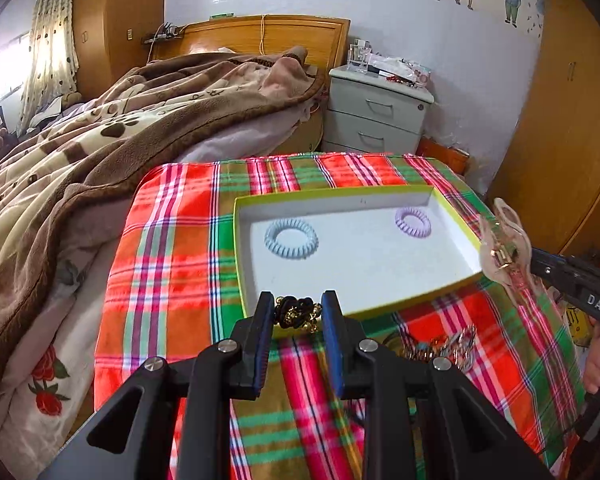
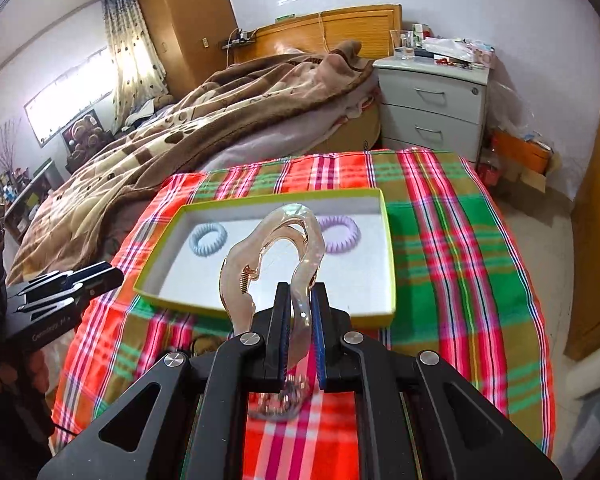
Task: Organize jewelry
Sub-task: 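Carry both clips into the white box and open both grippers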
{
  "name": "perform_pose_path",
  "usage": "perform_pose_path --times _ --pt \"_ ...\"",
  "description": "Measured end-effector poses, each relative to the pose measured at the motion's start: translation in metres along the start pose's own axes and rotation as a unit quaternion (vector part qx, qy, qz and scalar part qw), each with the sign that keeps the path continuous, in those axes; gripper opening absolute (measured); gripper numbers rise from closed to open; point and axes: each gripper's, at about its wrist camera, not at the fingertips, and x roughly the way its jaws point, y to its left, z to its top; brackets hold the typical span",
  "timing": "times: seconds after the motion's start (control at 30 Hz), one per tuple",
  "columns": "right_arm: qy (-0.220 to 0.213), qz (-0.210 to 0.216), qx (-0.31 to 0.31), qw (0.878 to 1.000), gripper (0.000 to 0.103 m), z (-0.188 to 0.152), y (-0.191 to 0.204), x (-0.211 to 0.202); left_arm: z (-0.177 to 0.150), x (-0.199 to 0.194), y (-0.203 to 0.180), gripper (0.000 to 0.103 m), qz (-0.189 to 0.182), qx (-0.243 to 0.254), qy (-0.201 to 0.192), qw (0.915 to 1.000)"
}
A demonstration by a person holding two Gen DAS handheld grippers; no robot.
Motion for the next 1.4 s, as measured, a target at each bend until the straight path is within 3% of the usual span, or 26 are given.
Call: perform_pose_path --times 0.6,0.97,1.4 --pt "0.079 0.014 -0.012 0.997 0.011 0.047 0.004 0.099 0.03 0.069 0.002 0.025 -0.008 -0.012 0.038 0.9992" --pt "0.109 0.003 -0.026 0.994 0.011 0.053 0.007 0.126 0.028 0.093 0.004 0.025 0.011 -0.008 0.057 0.9983" --pt "0.123 -0.01 -0.036 0.992 0.011 0.054 0.013 0.136 0.024 0.106 0.006 0.026 0.008 -0.015 0.075 0.9971"
